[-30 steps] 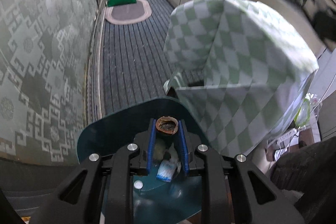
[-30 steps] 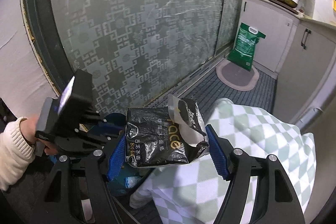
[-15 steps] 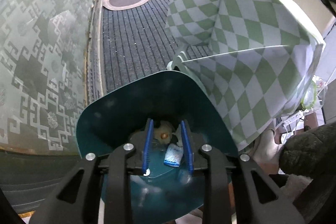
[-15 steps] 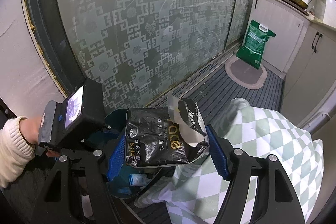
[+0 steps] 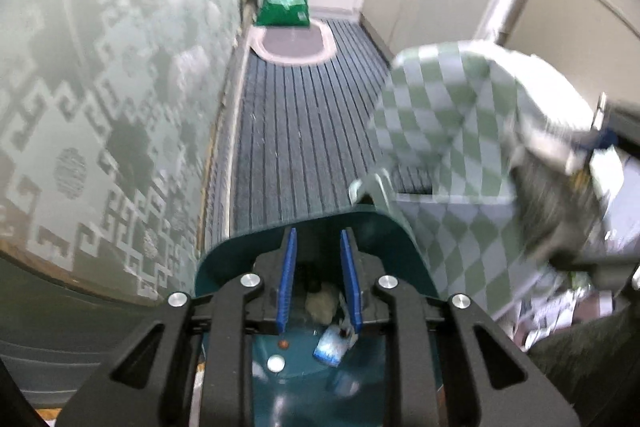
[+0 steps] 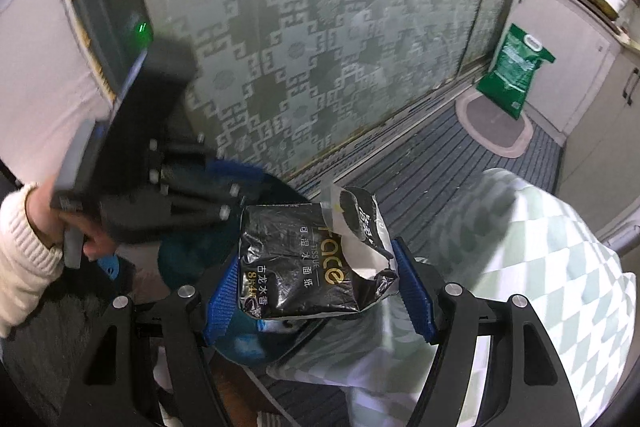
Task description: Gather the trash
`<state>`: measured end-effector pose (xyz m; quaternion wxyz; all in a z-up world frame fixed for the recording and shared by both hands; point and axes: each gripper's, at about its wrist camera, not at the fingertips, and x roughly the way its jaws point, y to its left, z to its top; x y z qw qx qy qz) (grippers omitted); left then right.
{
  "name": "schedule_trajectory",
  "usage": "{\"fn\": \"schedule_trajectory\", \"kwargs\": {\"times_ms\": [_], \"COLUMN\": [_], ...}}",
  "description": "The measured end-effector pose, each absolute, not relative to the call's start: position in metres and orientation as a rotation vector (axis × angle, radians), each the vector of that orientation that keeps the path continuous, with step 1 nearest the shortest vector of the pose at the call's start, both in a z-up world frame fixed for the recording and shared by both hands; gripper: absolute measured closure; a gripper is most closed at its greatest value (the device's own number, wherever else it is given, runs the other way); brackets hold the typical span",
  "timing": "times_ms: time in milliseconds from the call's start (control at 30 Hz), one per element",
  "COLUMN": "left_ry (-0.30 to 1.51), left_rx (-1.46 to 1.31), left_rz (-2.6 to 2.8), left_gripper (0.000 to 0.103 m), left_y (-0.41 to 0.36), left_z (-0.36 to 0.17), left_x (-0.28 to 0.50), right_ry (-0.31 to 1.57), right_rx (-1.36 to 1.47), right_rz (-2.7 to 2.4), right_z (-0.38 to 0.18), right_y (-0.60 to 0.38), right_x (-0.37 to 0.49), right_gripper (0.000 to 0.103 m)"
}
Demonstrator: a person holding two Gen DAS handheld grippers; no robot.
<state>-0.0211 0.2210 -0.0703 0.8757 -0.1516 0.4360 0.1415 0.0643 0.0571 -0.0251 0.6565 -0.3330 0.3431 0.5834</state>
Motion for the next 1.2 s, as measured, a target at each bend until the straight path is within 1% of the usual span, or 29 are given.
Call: {"fn": "schedule_trajectory", "kwargs": {"times_ms": [233,300,367,400,533,600,633,667,833,1000,1100,1200], "left_ry": [0.796,0.784,0.778,0.771,0.727,0.718,0.719,0.729,0.751,0.720,0.694,0.690], "left_rx": [-0.333,-0.336,-0.340,-0.342,-0.364,-0.376,-0.373,-0.361,-0.337,-0.322,-0.299,-0.262], "left_rz": [0.298,0.301,0.302,0.308,0.318,0.304,0.303,0.298,0.291,0.328,0.340,0.349], "left_gripper": [0.080,0.080,0.080,0.080,0.080,0.078,0.077,0.077,0.077,0.077,0.069,0.067], "left_y": [0.223,0.223,0.224,0.224,0.228,0.228,0.227,0.225,0.216,0.200,0.181,0.159], "left_z": [-0.047,-0.044,-0.043,-0.043,-0.037,-0.035,-0.035,-0.036,-0.037,-0.034,-0.031,-0.034], "left_x": [-0.028,-0.029,-0.030,-0.030,-0.034,-0.035,-0.034,-0.032,-0.029,-0.036,-0.045,-0.054], "right_ry": [0.833,0.858,0.860,0.864,0.844,0.845,0.847,0.854,0.849,0.789,0.759,0.732], "right_rx": [-0.841,-0.868,-0.881,-0.888,-0.867,-0.838,-0.821,-0.814,-0.824,-0.744,-0.644,-0.561], "right_rz": [1.364,1.383,1.395,1.403,1.398,1.389,1.381,1.380,1.357,1.309,1.260,1.208], "right_z": [-0.051,-0.060,-0.064,-0.065,-0.058,-0.052,-0.049,-0.049,-0.042,-0.013,0.010,0.027], "right_y": [0.066,0.067,0.066,0.066,0.062,0.061,0.059,0.059,0.053,0.031,0.007,-0.020], "right_x": [0.044,0.039,0.038,0.036,0.039,0.043,0.045,0.046,0.042,0.049,0.059,0.062], "right_gripper": [0.031,0.030,0.022,0.022,0.022,0.022,0.025,0.031,0.043,0.045,0.047,0.047]}}
